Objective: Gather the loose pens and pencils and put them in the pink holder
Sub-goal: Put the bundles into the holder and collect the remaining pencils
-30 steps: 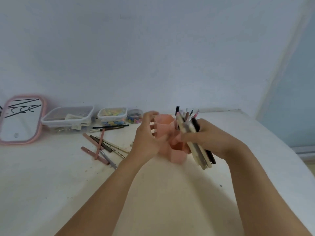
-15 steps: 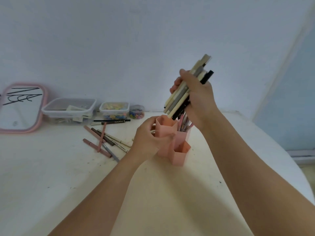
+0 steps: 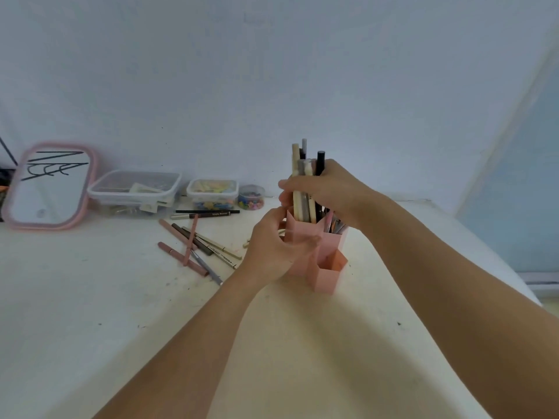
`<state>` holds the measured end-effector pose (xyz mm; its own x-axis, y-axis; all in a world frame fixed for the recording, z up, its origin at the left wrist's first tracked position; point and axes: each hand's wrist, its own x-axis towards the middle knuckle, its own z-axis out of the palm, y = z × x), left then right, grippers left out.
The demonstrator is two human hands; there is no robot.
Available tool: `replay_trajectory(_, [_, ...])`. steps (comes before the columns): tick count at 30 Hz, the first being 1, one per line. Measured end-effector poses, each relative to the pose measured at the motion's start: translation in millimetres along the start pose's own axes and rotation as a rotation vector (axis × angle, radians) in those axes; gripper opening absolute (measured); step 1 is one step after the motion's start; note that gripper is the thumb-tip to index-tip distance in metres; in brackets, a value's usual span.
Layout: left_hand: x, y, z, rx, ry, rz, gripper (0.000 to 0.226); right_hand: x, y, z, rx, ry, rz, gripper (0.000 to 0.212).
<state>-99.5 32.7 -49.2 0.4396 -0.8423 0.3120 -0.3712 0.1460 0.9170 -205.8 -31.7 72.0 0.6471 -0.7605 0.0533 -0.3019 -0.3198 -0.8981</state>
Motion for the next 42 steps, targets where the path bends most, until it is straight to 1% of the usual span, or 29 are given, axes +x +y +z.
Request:
replay_trajectory(2, [0, 1, 0, 0.003, -0.005, -0.001, 0.057, 3, -4, -2, -0.040, -0.011, 0.048, 0.021])
replay_trajectory(6, [-1, -1, 0, -0.002, -0.002, -0.002, 0.056, 5, -9, -1, -0.291, -0.046, 0.120, 0.021])
replay_trajectory(8, [-1, -1, 1, -0.004, 0.006, 0.004, 0.061, 6, -11, -2, -0.374, -0.081, 0.137, 0.028])
replay_trajectory(13, [-1, -1, 0, -0.033, 0.014, -0.012, 0.070, 15, -2, -1, -0.438, -0.153, 0.106, 0.042])
replay_trajectory(14, [-2, -1, 0, -0.039, 0.009, -0.011, 0.071, 16, 1, -3, -0.436, -0.156, 0.091, 0.041])
replay_trajectory(16, [-3, 1, 0, -0.041, 0.007, -0.005, 0.069, 16, 4, -7, -0.443, -0.165, 0.067, 0.040])
replay_trajectory(17, [-3, 1, 0, -0.042, 0.010, -0.005, 0.068, 17, 4, -9, -0.458, -0.165, 0.056, 0.045])
replay_trajectory(20, [-4, 3, 0, -0.046, 0.020, -0.010, 0.069, 15, 5, -10, -0.532, -0.113, -0.003, 0.055])
replay_trajectory(21, [-4, 1, 0, -0.057, 0.025, -0.007, 0.070, 11, 4, -8, -0.575, -0.055, -0.071, 0.057])
replay_trajectory(23, [-5, -1, 0, -0.075, 0.028, 0.007, 0.072, -3, 2, -4, -0.646, 0.131, -0.279, 0.063])
replay_trajectory(25, [-7, -3, 2, -0.059, 0.041, 0.006, 0.069, -23, 1, 0, -0.737, 0.276, -0.448, 0.056])
replay_trajectory(26, [-8, -2, 3, -0.040, 0.053, -0.004, 0.065, -31, 2, 3, -0.803, 0.291, -0.475, 0.048])
replay_trajectory(29, [-11, -1, 4, 0.000, 0.070, -0.012, 0.050, -46, 11, 12, -1.000, 0.245, -0.409, 0.018])
replay_trajectory(30, [-12, -1, 4, 0.003, 0.072, 0.005, 0.048, -47, 14, 14, -1.050, 0.230, -0.380, 0.012])
replay_trajectory(33, [-14, -3, 2, 0.041, 0.061, 0.045, 0.048, -45, 23, 18, -1.082, 0.212, -0.337, 0.013])
replay_trajectory(37, [-14, -5, -4, 0.073, 0.022, 0.038, 0.053, -31, 37, 12, -1.034, 0.274, -0.322, 0.012])
replay_trajectory(39, [-16, -5, -10, 0.058, 0.050, 0.030, 0.047, -23, 45, 4, -0.997, 0.311, -0.305, 0.014])
replay_trajectory(42, [-19, -3, -31, 0.080, 0.090, 0.054, 0.032, -10, 55, -7, -0.960, 0.338, -0.291, 0.012])
